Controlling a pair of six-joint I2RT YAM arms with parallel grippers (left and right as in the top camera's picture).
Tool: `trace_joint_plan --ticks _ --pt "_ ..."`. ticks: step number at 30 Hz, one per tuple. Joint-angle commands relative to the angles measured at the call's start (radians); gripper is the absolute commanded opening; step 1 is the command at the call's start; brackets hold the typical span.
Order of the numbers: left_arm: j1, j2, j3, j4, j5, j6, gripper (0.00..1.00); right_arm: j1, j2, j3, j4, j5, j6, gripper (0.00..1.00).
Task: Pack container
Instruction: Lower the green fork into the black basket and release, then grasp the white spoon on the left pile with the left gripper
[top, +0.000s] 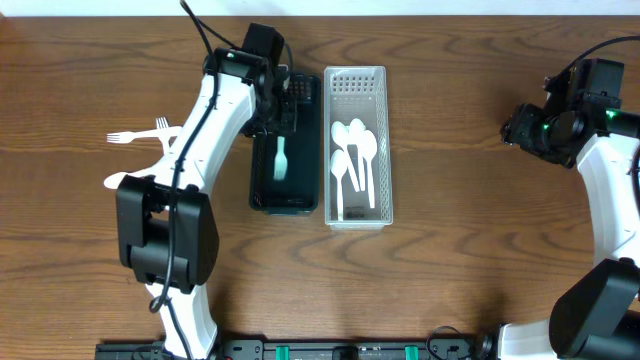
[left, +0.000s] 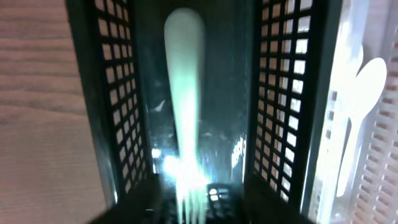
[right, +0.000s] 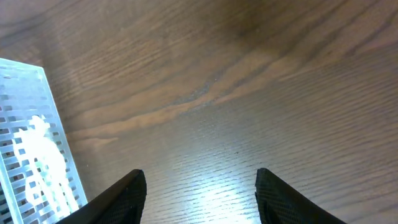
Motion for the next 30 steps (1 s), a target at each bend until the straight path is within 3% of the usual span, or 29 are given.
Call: trace_joint_plan --ticks 1,7,11,19,25,27,30 --pt "0.015 -0.049 0.031 -0.005 -0.011 -0.014 0.51 -0.006 0.001 -0.002 -0.011 0.002 -0.006 0.60" --pt "0.093 -0.180 0.037 -0.021 -0.090 0.033 0.53 -0.006 0.001 -0.002 -0.016 0.002 -0.006 0.61" --pt "0.198 -0.219 0.037 -0.068 -0.270 0.042 0.66 -0.006 0.001 -0.002 -0.016 0.002 -0.006 0.61" --pt "0.464 -0.173 -0.028 -0.088 -0.190 0.035 0.66 -0.006 0.001 -0.002 -0.017 0.000 -0.006 0.62" --pt "0.530 -0.085 -0.057 -0.106 -0.089 0.035 0.65 -0.006 0.001 -0.002 -0.012 -0.002 -0.006 0.62" --pt "0.529 -0.053 -0.064 -0.113 -0.089 -0.011 0.63 -0.006 0.001 -0.002 -0.012 -0.001 -0.006 0.63" --pt "0.541 -0.017 -0.072 -0.131 -0.125 -0.225 0.51 -0.006 0.001 -0.002 -0.012 -0.001 -0.006 0.63"
